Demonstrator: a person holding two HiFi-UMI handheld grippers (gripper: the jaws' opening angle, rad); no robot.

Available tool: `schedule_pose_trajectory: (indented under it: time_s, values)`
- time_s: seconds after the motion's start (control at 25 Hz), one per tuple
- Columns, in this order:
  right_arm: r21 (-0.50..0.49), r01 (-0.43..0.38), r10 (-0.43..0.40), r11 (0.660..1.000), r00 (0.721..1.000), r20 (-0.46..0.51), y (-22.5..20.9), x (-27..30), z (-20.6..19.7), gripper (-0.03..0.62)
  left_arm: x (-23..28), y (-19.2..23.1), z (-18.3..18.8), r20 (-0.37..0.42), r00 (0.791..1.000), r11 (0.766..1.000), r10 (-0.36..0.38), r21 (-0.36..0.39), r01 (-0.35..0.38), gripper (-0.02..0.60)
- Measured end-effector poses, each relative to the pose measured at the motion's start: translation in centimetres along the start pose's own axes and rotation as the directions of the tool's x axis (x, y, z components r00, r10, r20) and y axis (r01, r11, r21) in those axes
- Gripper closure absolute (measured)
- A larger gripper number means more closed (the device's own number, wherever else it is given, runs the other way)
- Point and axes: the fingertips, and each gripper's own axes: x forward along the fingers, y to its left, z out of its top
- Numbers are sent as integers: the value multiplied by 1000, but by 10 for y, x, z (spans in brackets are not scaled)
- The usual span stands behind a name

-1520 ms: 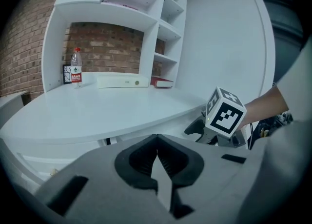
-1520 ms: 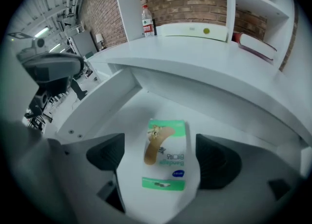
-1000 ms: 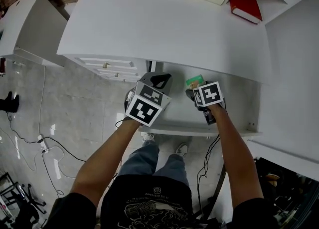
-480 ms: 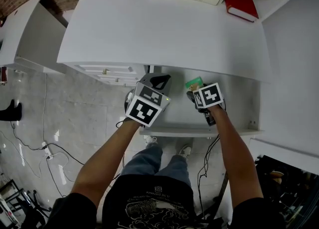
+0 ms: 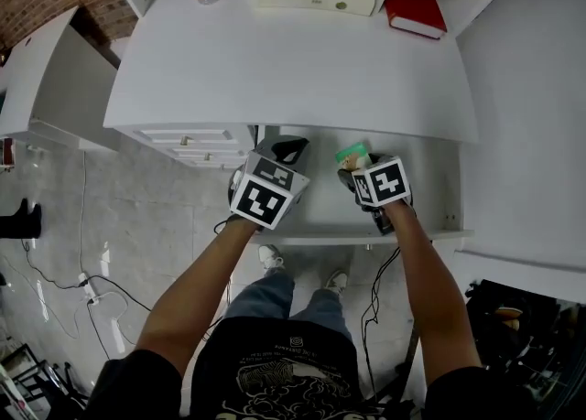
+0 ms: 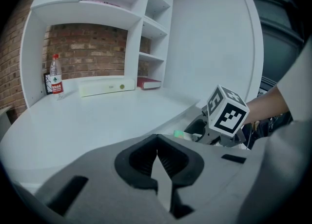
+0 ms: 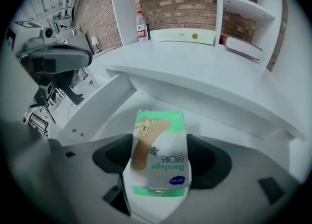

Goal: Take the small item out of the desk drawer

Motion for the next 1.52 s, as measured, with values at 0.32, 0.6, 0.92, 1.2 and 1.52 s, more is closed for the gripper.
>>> schedule_pose_trajectory:
  time_s: [0.32,0.6,0.92,1.2,1.52]
  values:
    - [11,39,-40,999,995,89,-19,-57,-1,246,-2,-31,35,43,999,1000,15,15,-15,574]
    - [43,66,-74,997,973,220,-39,-121,6,246,-7,-67,73,88,996,999,18,47,-23,574]
    - [118,132,-166,984,916,365,-79,-208,1,246,-9,-119,128,157,988,994,8,108,-25,574]
    - [192,188,-259,963,837,481,-116,-294,-9,246,-8,-170,161,189,982,989,-9,144,-18,574]
    - [311,244,-388,918,713,584,-158,-379,-30,246,-3,-228,205,255,966,985,-39,171,-5,574]
